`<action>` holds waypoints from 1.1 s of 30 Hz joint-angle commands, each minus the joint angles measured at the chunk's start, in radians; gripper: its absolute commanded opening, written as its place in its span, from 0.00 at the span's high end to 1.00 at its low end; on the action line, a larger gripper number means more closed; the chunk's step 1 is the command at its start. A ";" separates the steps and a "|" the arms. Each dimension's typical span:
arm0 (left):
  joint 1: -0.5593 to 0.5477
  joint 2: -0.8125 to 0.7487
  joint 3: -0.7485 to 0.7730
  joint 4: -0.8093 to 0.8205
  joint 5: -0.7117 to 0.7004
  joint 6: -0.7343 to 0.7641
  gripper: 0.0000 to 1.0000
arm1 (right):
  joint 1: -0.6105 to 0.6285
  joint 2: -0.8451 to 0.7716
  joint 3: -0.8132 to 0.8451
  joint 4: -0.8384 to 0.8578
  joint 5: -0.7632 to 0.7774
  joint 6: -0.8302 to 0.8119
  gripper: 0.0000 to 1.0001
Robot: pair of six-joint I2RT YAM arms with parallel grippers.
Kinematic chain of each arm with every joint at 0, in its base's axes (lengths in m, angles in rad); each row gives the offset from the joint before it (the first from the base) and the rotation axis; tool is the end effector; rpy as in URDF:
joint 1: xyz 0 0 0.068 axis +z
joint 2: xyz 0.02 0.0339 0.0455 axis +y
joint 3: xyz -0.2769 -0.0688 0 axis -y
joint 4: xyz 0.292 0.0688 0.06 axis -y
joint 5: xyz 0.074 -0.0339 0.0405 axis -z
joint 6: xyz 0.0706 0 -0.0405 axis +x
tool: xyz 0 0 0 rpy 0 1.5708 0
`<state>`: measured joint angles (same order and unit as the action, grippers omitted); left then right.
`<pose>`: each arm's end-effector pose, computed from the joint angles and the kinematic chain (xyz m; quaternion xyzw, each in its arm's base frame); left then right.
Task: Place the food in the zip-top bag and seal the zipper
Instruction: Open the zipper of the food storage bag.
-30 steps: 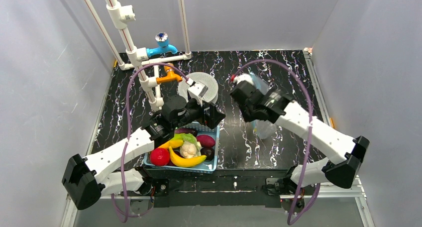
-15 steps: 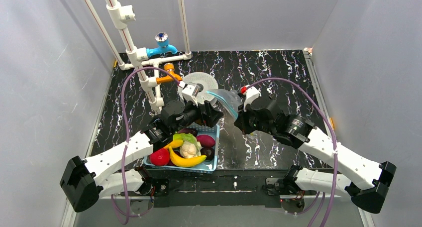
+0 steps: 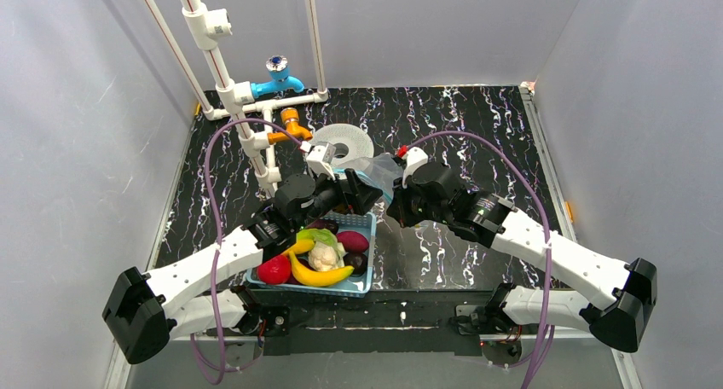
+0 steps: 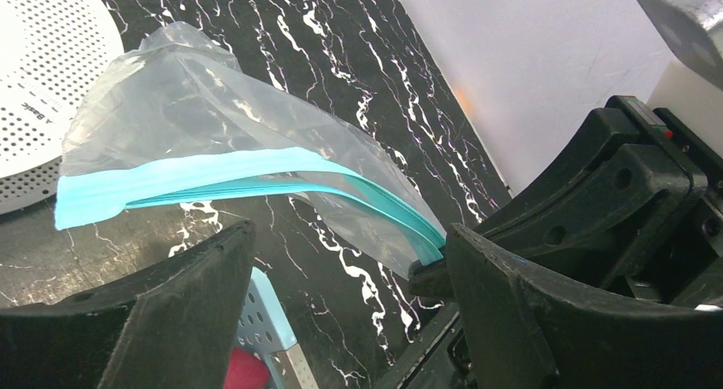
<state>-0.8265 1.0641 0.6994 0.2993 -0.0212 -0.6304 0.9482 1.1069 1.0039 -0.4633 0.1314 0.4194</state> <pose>0.2207 -0.2374 0.2981 0.0642 0.7270 -0.4493 0.5152 0.1908 0.2499 0.3135 -0.1981 0.8525 0.2589 0.4087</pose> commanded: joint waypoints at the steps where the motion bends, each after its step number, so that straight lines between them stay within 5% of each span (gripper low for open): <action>1: 0.001 -0.042 -0.010 0.015 -0.052 0.009 0.24 | -0.002 -0.015 0.022 0.048 0.018 0.014 0.99; 18: 0.019 0.009 0.009 -0.002 -0.057 0.011 0.39 | 0.046 -0.015 0.020 0.063 0.077 0.047 0.99; 27: 0.020 -0.014 -0.007 0.024 -0.045 0.019 0.19 | 0.070 0.005 0.021 0.060 0.121 0.064 0.99; 33: 0.020 -0.022 -0.011 0.029 -0.047 0.016 0.25 | 0.078 0.013 0.022 0.067 0.132 0.069 0.99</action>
<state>-0.8127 1.0657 0.6945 0.2989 -0.0605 -0.6254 1.0153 1.1141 1.0039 -0.4442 0.2340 0.4747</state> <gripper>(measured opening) 0.788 0.029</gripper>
